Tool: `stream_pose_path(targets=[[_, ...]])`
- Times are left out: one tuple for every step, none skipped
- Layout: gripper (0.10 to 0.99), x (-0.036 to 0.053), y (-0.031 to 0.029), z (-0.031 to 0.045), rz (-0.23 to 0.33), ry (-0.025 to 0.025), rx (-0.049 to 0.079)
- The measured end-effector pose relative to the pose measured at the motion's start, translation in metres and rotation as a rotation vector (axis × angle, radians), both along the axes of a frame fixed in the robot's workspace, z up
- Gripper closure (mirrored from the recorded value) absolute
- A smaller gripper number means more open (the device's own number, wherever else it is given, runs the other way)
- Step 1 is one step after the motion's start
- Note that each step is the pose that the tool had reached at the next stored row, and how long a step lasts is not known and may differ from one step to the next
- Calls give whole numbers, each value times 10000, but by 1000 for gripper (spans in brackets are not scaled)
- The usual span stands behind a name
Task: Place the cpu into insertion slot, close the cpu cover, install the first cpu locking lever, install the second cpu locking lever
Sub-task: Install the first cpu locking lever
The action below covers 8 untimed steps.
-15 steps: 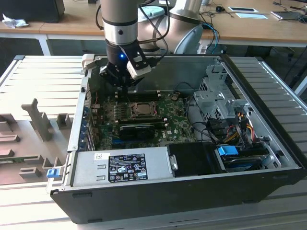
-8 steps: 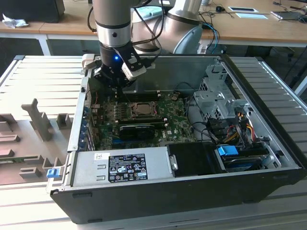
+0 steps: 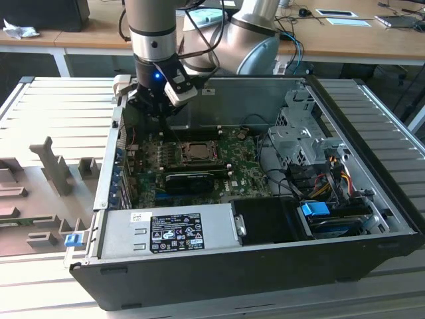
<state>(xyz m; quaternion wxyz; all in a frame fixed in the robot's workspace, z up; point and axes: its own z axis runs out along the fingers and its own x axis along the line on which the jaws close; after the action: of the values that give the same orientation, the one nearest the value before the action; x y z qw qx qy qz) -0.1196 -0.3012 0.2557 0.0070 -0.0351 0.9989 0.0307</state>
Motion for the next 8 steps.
stream_pose_path(targets=[[980,0,36,0,5,-1,0],[980,4,39,0,8,0,0],[980,15,39,0,10,1,-1],[980,26,40,0,7,1,0],[980,37,40,0,6,0,0],[980,47,39,1,7,2,-1],[980,56,40,0,7,0,0],[980,78,40,0,6,1,0]])
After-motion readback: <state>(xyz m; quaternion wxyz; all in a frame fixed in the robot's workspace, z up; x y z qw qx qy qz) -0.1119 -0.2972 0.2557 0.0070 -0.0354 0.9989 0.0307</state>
